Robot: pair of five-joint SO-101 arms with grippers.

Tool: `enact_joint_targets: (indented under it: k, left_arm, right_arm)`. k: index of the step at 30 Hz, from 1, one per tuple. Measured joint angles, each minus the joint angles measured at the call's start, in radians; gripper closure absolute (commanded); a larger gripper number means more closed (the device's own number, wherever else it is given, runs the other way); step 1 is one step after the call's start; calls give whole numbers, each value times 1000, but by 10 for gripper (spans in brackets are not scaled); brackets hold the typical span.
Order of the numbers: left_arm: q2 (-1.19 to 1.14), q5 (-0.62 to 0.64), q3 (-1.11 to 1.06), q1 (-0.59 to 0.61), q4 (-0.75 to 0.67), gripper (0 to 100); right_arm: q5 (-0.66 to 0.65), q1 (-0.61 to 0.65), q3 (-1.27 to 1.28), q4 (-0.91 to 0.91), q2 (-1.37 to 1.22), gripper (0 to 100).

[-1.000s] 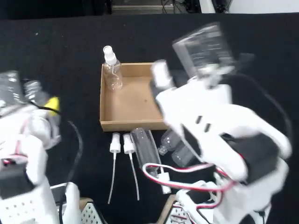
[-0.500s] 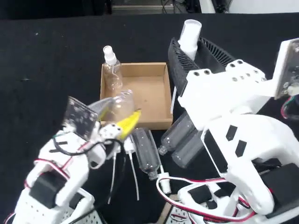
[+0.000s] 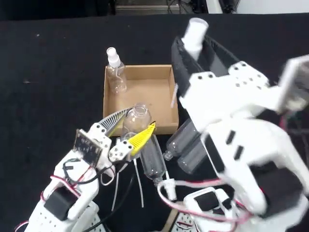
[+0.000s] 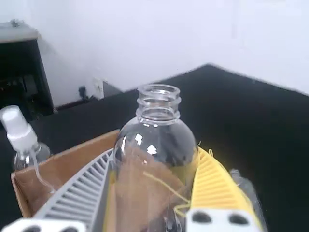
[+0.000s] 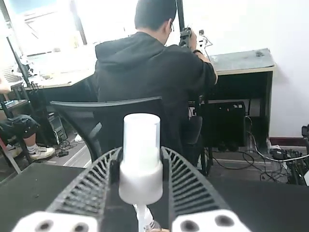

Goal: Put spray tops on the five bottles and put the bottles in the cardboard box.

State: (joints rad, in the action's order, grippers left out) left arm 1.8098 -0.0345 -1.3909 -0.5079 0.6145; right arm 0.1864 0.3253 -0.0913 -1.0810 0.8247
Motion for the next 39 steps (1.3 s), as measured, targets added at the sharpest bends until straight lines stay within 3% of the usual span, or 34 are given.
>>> enact_joint_targets:
  k: [8, 16, 29, 32, 39]
  left_arm:
    - [-2, 9, -207, 23, -206, 970]
    - [-2, 9, -285, 31, -480, 970]
    - [-2, 9, -287, 97, -493, 970]
    - [-2, 9, -287, 100, -431, 970]
    - [-3, 9, -287, 100, -388, 970]
  right_arm:
    - [0, 169, 218, 172, 158, 987]
    - [0, 173, 400, 358, 212, 987]
    - [0, 173, 425, 397, 215, 987]
    - [0, 189, 437, 404, 216, 987]
    - [0, 193, 549, 548, 215, 987]
